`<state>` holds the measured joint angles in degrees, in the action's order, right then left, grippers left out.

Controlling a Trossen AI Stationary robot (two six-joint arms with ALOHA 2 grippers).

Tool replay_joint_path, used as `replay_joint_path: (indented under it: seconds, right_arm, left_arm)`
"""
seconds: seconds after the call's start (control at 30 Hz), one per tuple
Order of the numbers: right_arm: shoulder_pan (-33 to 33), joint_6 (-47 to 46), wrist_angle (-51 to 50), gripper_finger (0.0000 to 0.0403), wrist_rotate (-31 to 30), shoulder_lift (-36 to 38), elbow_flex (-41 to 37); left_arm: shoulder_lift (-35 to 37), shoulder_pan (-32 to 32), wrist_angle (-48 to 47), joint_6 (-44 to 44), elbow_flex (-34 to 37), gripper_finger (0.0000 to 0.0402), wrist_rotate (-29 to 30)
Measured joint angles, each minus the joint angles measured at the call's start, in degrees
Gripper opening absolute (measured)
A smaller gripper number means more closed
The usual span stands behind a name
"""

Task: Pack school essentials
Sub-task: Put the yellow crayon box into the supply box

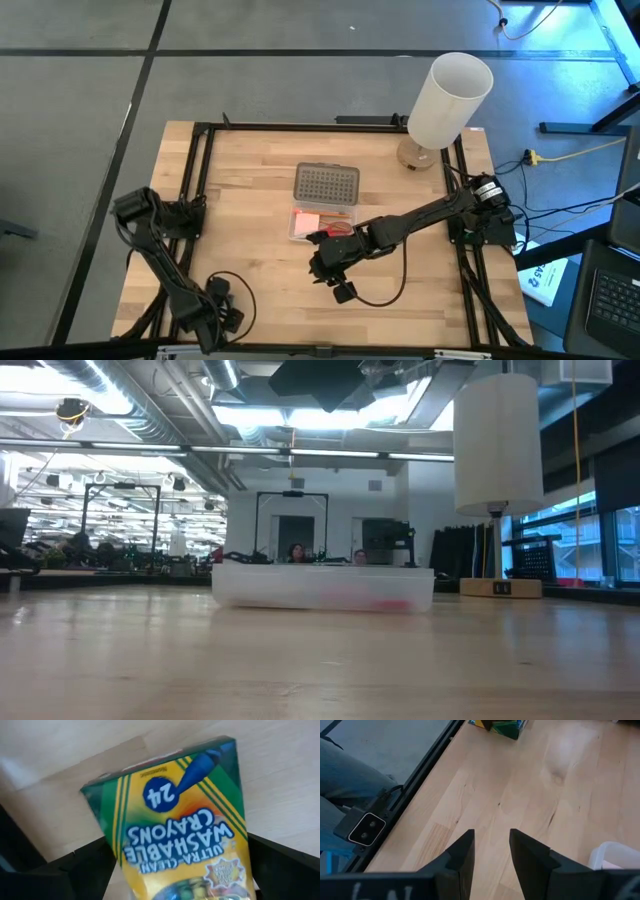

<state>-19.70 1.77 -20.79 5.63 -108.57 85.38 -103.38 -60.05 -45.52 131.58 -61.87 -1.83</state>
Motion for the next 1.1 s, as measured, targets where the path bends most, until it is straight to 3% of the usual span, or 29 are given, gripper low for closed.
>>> replay_joint_path:
  seconds: [0.17, 0.57, 1.1]
  right_arm:
    - [0.00, 0.01, 0.01, 0.0126, 0.00, 0.00, 0.00]
    - [0.00, -0.01, 0.01, 0.0126, 0.00, 0.00, 0.00]
    - [0.00, 0.01, 0.01, 0.0126, 0.00, 0.00, 0.00]
  left_arm:
    - [-0.93, -0.02, 0.01, -3.15, -0.07, 0.0399, 2.89]
    - [-1.15, 0.00, -0.07, -1.23, -0.11, 0.0394, 2.29]
    - [-1.13, 1.33, -0.59, -4.32, -0.13, 0.0288, 2.76]
